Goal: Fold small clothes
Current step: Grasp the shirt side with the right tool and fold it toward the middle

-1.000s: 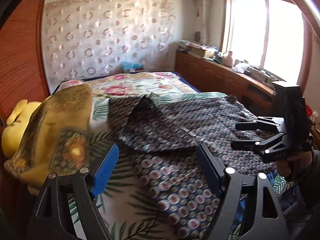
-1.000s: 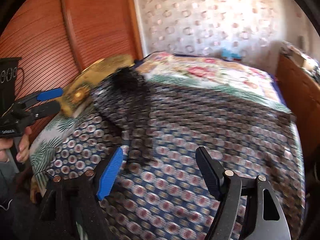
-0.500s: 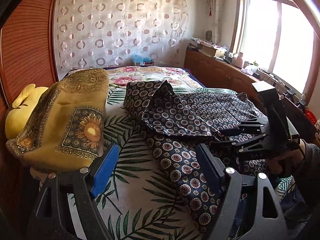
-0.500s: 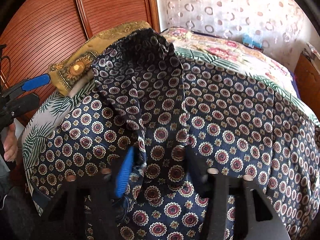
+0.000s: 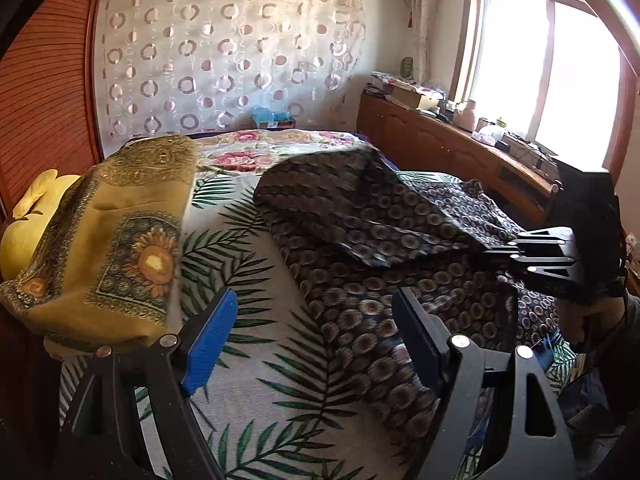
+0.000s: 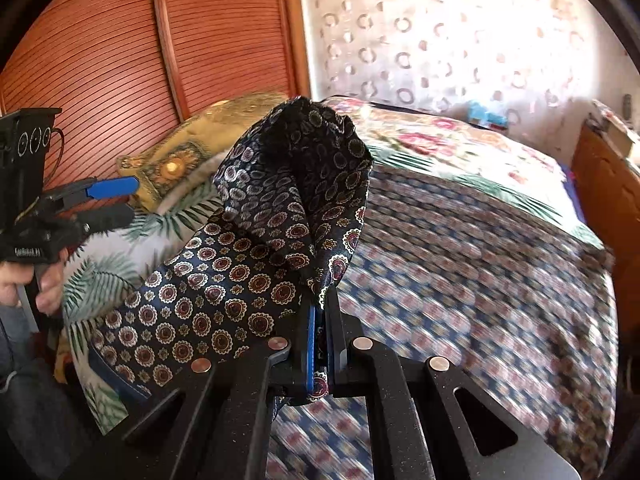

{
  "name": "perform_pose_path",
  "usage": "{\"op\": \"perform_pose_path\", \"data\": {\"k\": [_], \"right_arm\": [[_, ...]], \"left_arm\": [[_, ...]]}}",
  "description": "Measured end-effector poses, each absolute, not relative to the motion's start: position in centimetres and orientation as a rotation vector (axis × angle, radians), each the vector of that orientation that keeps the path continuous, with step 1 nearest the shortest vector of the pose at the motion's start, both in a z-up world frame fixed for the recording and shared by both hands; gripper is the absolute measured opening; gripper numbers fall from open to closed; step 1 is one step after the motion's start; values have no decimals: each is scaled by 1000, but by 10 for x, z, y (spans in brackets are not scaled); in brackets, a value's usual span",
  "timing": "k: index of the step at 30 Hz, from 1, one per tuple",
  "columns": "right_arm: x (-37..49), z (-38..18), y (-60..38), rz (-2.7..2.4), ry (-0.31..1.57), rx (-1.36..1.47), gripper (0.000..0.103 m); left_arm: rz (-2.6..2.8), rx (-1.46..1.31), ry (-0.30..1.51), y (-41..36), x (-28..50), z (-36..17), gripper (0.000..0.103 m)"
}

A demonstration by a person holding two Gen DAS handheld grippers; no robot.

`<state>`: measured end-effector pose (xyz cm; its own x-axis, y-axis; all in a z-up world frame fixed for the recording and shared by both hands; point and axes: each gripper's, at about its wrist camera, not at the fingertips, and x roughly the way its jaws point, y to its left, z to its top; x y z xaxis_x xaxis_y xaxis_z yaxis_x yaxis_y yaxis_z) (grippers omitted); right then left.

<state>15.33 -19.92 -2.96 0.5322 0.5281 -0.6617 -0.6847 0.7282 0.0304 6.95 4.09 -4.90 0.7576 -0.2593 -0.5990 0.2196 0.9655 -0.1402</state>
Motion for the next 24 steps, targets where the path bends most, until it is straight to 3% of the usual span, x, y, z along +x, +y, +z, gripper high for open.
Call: {"op": "perform_pose_path", "data": {"k": [24], "right_arm": [[94,-17,-329,427,679,-138,4]], "left_arm": [[-369,16,659,-17,86,-37,80]]}}
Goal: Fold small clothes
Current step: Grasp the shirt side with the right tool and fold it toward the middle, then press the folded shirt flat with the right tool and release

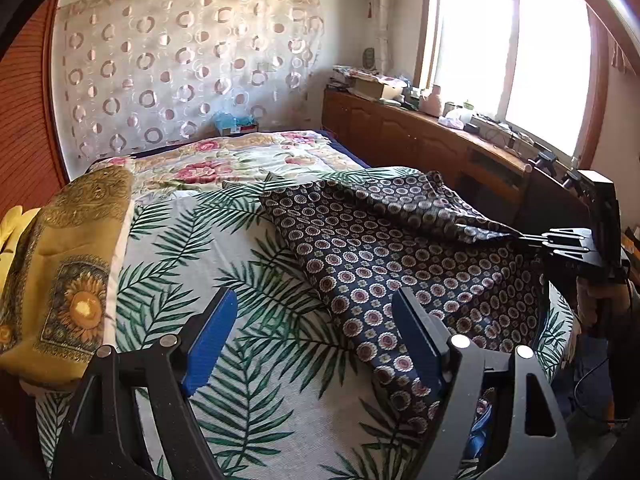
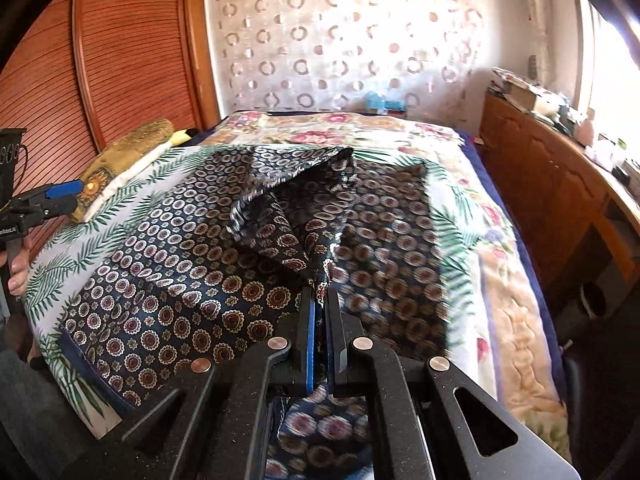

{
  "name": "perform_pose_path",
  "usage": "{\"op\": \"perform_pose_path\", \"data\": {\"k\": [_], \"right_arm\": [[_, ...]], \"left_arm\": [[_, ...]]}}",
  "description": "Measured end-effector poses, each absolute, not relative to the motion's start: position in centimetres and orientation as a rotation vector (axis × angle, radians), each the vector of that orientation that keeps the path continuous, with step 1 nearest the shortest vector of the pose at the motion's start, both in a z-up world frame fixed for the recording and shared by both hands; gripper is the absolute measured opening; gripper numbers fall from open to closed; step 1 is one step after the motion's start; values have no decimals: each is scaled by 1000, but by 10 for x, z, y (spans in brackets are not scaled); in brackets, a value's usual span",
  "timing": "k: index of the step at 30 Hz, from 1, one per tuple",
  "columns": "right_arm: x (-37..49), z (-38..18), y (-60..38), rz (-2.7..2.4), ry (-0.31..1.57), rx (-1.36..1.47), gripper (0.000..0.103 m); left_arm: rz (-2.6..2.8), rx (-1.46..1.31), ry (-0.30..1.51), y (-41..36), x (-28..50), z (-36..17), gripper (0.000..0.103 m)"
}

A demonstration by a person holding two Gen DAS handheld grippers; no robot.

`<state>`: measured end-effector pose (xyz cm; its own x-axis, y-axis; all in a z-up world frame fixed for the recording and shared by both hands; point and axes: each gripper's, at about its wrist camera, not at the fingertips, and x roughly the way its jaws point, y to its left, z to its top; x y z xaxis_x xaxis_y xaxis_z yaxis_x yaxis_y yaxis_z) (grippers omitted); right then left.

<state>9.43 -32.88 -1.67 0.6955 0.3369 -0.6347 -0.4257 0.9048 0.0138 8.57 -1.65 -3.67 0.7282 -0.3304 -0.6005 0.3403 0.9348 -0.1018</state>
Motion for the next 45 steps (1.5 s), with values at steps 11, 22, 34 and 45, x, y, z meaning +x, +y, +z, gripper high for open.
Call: {"op": "perform_pose_path", "data": {"k": [11,22,34,45], "right_arm": [[89,-19,-305,358,688,-123,4],[84,-3,-288,311,681,-123,26],[164,19,-232,438,716,-92,33],[249,-11,-219,460,889,-18,34]], "left_arm": [[-409,51,662,-38,92,-37,80],[-428,60,721,-50,96,-53,80],[-439,82,788,-62,99,-72,80],[-449,91,831,-67,99,-85,80]]}}
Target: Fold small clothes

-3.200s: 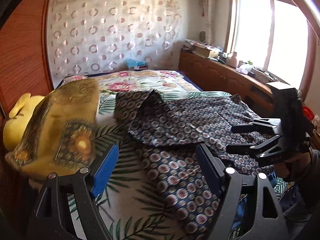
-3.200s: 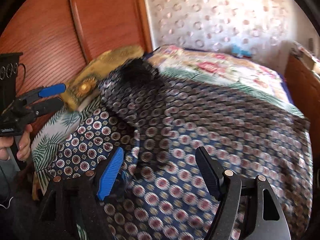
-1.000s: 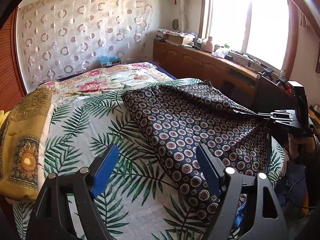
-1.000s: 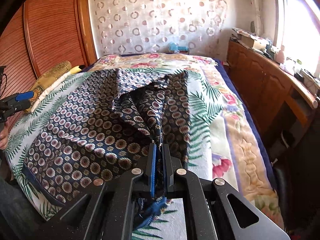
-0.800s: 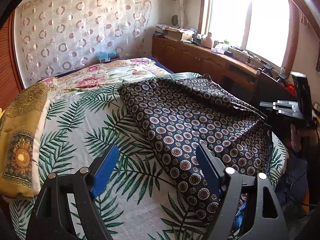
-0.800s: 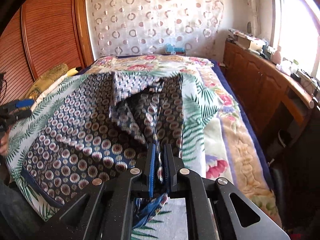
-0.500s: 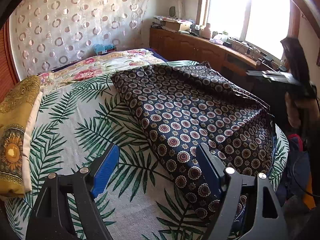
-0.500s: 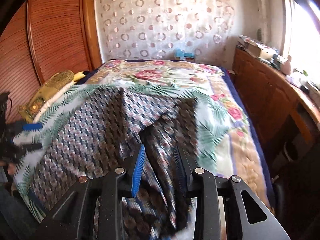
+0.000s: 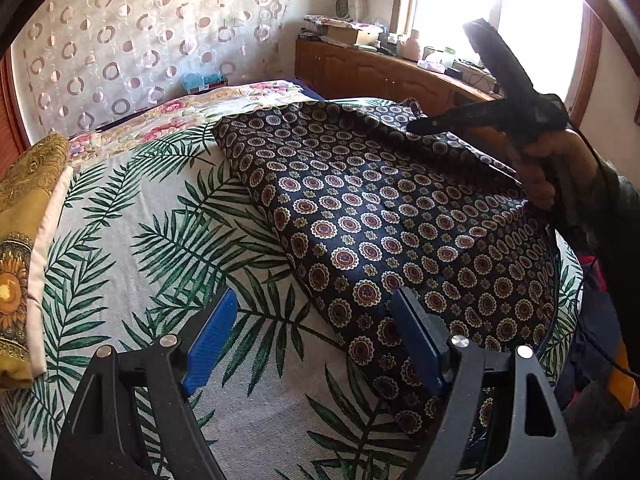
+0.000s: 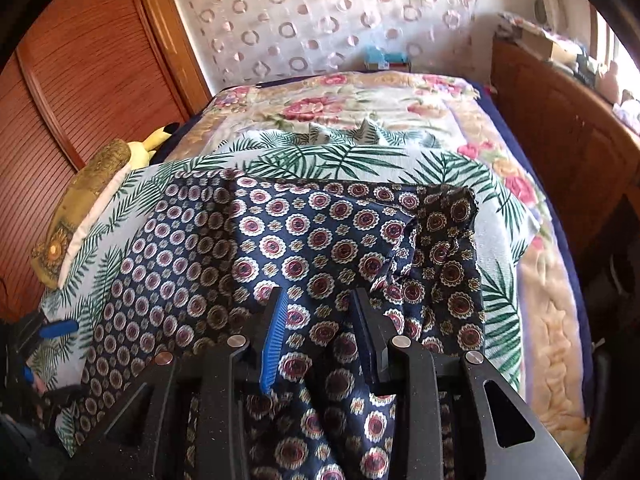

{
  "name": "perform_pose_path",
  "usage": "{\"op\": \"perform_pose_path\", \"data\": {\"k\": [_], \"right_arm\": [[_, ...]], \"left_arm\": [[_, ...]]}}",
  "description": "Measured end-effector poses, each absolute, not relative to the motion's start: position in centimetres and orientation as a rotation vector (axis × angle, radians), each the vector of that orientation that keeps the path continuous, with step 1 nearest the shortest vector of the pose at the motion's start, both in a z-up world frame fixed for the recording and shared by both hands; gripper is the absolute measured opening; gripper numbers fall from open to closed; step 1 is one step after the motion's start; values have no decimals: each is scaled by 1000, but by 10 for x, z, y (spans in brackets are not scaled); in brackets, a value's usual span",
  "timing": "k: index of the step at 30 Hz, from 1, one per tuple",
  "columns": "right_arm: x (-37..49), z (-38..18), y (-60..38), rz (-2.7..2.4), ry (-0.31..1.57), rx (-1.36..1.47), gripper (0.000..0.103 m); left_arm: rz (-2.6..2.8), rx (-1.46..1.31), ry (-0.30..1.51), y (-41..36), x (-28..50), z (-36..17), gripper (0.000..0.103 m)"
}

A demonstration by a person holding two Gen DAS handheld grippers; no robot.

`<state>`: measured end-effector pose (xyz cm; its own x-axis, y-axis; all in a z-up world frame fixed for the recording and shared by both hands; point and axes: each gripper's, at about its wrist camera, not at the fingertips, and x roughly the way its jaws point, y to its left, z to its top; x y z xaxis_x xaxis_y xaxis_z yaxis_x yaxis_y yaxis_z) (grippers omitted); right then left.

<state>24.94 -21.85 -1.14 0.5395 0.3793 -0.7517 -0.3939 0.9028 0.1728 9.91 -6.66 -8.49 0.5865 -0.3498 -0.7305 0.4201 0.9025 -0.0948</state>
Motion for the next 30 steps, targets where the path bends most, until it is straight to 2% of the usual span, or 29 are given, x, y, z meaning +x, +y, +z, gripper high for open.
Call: {"op": "perform_pose_path", "data": {"k": [2,3,4,7,14,15,17,18,19,23,24,26,27,28,30], "right_arm": [[258,-13,-221,487,896,28,34],[260,-12,-222,486,895,33,25],[259,-10,-222,487,890,29,9],[258,-5,-221,497,858,0,1],[242,0,-225,394,780,-51,0],[243,-2,-224,378,790,-61,3],[248,-10,-224,382,811,-77,26],[251,-13,-221,375,824,-78,51],[254,-17,-221,388,845,-61,60],[263,-27,-216,424,874,-22,60],[264,-29,-214,440,884,-20,58],[267,-31,-210,464,894,-22,36],[267,-33,-209,476,896,-31,19],[268,-33,-207,486,894,-43,9],[267,-31,-207,499,872,-64,5]], "left_arm": [[-452,85,834,-66,99,-86,80],[-452,82,836,-66,99,-86,80],[-452,79,838,-65,99,-87,80],[-453,76,843,-65,100,-88,80],[-452,74,849,-64,101,-90,80],[-451,75,852,-64,101,-91,80],[-447,77,858,-65,103,-93,80],[-445,78,861,-65,105,-94,80],[-441,81,867,-65,106,-96,80],[-431,91,888,-66,110,-101,80],[-429,96,888,-66,110,-101,80],[-428,102,887,-67,109,-101,80],[-428,106,886,-67,109,-102,80],[-428,106,885,-67,109,-102,80],[-428,106,885,-67,108,-102,80]]}}
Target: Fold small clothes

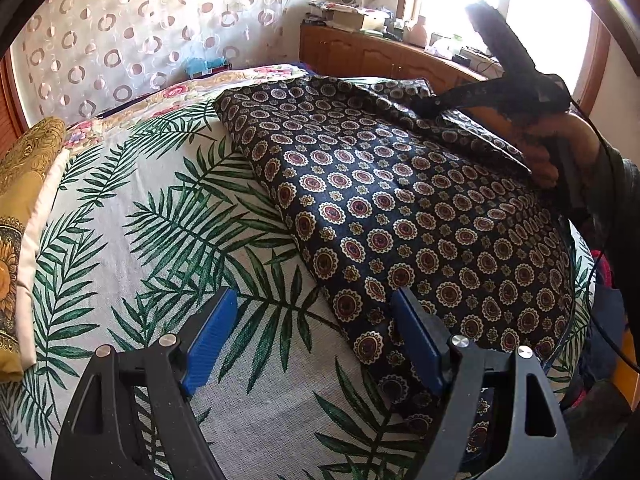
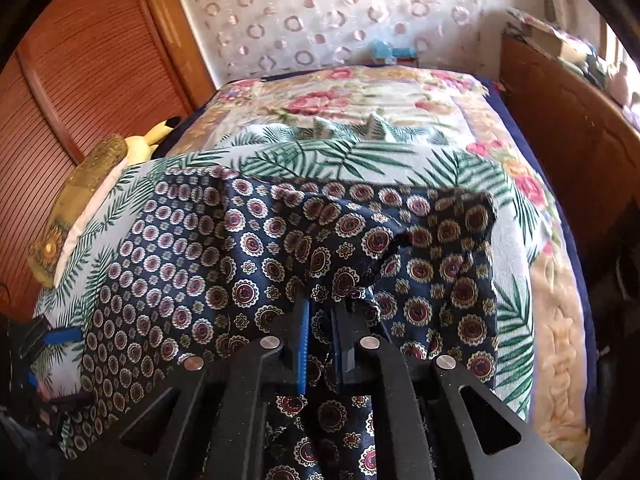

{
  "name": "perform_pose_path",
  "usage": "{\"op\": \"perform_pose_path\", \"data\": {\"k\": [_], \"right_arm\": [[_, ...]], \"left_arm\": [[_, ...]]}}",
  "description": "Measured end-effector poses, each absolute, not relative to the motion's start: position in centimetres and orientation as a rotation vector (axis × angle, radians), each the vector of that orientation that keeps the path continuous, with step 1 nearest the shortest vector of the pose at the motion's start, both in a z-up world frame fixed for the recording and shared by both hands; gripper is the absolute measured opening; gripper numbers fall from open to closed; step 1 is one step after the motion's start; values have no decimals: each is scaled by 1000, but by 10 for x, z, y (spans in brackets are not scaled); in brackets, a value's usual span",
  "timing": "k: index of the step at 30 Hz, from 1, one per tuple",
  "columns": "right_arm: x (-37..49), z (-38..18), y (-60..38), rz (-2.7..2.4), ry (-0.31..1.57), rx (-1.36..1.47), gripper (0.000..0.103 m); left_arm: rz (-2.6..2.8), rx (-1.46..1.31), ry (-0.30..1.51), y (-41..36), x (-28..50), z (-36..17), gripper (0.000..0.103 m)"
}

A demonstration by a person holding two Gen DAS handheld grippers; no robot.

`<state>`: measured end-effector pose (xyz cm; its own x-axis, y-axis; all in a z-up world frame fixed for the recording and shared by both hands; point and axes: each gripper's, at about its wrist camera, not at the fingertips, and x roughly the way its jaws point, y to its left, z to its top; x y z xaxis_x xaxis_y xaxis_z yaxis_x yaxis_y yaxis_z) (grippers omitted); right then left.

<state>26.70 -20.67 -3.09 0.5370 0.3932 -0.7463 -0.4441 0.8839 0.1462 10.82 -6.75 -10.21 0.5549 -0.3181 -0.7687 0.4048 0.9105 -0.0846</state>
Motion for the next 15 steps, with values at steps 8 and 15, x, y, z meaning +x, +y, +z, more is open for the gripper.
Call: {"op": "perform_pose_path", "data": {"k": [8,15], "right_arm": [[277,8,-228,366,739,-112,4],[295,2,-222,206,751,-203,39]], "left_arm": [[-427,90,884,-64,108,-102,80],[-426,87,883,-63,106,-102,80]]}}
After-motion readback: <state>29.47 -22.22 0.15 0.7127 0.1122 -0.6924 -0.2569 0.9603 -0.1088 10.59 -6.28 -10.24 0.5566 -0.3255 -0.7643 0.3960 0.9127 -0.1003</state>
